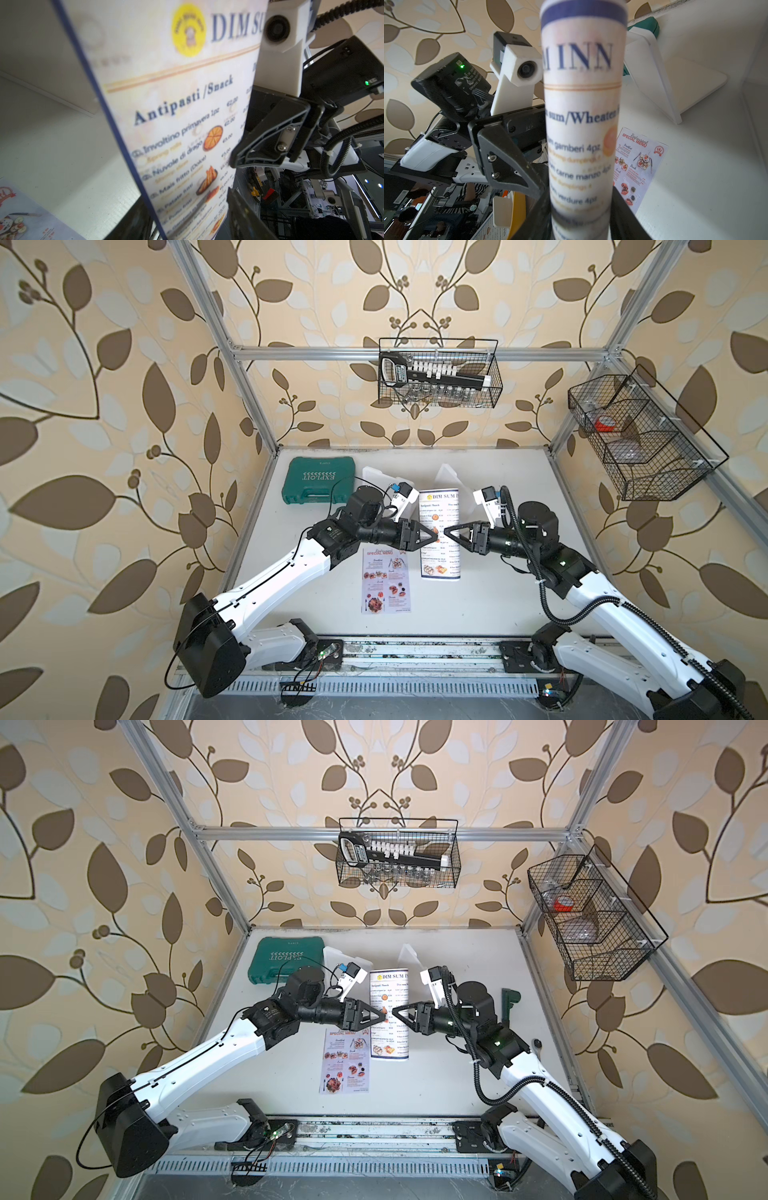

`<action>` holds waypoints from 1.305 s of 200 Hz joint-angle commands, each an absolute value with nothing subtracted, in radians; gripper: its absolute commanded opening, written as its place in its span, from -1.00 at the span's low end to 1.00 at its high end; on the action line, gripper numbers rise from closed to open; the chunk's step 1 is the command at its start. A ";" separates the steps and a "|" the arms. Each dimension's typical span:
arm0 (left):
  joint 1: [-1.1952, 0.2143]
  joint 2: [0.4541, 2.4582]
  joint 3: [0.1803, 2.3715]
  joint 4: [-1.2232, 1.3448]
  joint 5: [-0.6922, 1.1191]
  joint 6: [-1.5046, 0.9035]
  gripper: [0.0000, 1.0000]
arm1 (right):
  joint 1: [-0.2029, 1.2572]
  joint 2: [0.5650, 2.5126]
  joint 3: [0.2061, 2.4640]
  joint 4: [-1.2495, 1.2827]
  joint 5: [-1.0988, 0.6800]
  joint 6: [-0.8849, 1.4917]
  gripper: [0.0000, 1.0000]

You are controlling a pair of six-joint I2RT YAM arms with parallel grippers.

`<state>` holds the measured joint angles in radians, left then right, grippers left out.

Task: Insert the menus into the narrow rack
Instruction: Pick up the menu from the center of the board.

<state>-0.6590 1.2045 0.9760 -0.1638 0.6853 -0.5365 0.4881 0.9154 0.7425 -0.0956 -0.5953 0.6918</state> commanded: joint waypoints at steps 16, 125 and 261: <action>-0.640 1.176 0.956 -0.123 0.722 -0.532 0.00 | 0.492 0.923 0.717 -0.071 -0.583 0.702 -0.13; -0.620 1.158 0.930 -0.095 0.732 -0.545 -0.57 | 0.492 0.929 0.689 -0.066 -0.556 0.706 -0.11; -0.618 1.166 1.000 -0.182 0.710 -0.505 -1.00 | 0.493 0.931 0.681 -0.049 -0.543 0.712 0.16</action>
